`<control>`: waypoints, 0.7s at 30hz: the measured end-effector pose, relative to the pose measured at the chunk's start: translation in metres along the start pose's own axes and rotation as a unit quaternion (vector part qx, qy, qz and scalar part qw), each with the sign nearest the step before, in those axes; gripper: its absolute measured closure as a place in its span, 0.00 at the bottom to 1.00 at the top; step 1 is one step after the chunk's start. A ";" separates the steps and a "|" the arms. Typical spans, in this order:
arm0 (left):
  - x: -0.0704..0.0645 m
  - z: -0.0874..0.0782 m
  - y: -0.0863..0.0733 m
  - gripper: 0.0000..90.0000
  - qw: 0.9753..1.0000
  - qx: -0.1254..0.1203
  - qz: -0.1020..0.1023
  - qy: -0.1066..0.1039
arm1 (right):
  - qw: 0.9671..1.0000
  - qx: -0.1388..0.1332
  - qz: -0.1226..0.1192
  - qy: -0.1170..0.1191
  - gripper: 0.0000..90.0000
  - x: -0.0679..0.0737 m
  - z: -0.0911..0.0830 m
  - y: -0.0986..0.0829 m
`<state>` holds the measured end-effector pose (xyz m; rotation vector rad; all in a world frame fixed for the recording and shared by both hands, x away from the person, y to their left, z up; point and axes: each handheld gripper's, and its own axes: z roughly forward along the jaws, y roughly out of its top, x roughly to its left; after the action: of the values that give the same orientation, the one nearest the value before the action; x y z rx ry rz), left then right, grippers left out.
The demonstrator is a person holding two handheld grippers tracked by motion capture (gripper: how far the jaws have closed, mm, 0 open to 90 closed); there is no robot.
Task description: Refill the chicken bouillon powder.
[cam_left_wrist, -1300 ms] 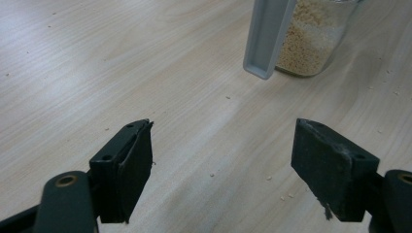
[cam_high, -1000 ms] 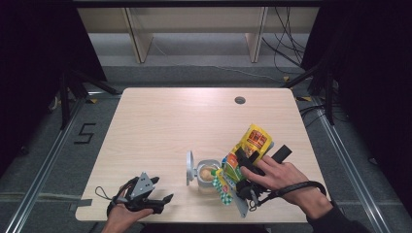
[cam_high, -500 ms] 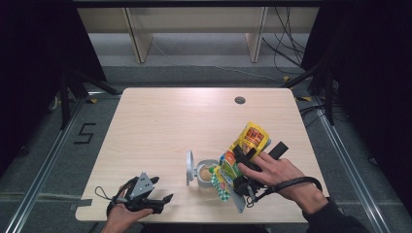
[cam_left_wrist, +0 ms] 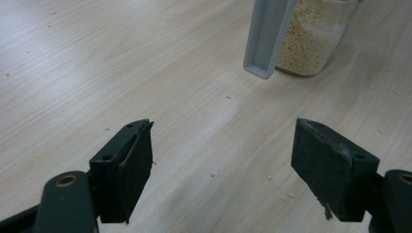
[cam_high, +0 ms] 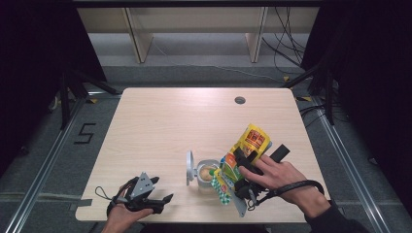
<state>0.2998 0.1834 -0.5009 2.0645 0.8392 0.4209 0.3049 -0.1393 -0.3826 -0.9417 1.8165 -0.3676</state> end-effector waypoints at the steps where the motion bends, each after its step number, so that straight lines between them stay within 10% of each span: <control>1: 0.000 0.000 0.000 0.25 1.000 0.001 0.003 0.002 | 1.000 -0.001 -0.001 0.000 0.70 -0.001 0.000 0.001; 21: 0.000 0.000 0.000 0.25 1.000 0.000 0.001 0.005 | 1.000 0.007 0.012 0.002 0.70 0.003 0.002 -0.008</control>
<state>0.2996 0.1832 -0.5011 2.0643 0.8430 0.4336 0.3097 -0.1459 -0.3804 -0.9093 1.8256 -0.3679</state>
